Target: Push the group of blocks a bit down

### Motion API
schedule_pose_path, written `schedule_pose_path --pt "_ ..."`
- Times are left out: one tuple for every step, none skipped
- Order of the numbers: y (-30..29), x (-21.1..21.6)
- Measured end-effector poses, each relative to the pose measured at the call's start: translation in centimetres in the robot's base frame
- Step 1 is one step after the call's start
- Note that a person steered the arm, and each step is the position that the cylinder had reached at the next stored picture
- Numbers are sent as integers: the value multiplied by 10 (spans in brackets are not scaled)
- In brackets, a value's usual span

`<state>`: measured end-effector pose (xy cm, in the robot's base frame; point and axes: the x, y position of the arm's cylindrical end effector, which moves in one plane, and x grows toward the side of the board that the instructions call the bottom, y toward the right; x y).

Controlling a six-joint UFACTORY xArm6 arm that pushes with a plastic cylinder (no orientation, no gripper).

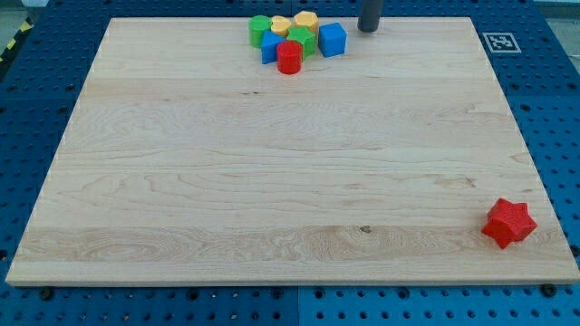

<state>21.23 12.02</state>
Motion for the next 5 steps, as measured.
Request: schedule_pose_path --pt "-18 -8" --pt "-49 -19" --pt "-75 -20" --pt "-101 -20" --pt "-117 -20"
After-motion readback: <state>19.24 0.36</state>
